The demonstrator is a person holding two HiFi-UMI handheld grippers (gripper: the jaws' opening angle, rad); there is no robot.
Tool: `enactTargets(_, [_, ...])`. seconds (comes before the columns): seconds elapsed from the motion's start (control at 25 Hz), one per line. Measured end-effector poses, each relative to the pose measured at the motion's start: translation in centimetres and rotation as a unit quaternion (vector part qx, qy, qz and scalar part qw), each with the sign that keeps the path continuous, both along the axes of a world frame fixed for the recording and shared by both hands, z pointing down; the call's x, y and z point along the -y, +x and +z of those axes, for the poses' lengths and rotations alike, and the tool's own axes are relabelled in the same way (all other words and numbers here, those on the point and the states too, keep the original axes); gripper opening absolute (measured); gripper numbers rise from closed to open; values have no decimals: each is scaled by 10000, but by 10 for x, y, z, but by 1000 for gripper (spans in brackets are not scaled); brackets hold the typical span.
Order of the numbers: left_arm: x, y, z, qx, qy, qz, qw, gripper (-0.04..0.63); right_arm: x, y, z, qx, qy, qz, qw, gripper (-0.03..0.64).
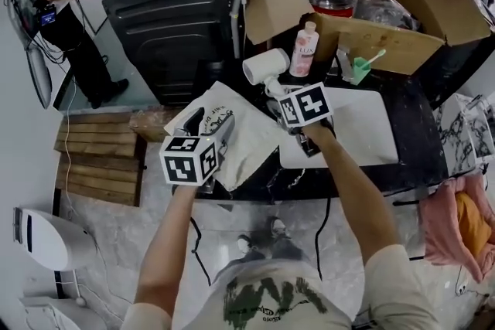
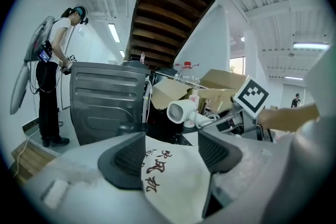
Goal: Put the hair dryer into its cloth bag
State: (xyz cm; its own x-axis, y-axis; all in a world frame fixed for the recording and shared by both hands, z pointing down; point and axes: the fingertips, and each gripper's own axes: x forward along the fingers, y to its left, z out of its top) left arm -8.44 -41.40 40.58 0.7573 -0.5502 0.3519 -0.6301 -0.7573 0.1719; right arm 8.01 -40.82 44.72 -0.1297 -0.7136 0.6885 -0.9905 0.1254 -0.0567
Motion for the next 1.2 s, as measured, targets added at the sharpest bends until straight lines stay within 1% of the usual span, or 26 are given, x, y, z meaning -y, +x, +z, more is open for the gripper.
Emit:
enactTargets(0.2, [-10,4,-1,-43,5,109,9999,325,-19,-3,-19,21,184,61,9998,242])
enactTargets(0.4, [-21,7,-3,-12,46,106,9999,325,-34,-5,-31,27,355,-11,9994,242])
enactTargets(0.6, [-35,8,-3,44,74,-88,9999,325,-49,-5,-38,128,490,-182,9985,242])
enactTargets(0.84, [-65,8,-4,21,175,-329,9993,325,-79,-6,-38,182,558,-587,9965,242])
enactTargets(1.04, [-93,4,1,222,232,-486,9983,325,-106,-9,-34,181,548,-904,9942,242])
enactTargets(1.2, [-110,-3,4,321,255,-609,9973,325,-126,-10,-30,239,567,-1038,9927,244])
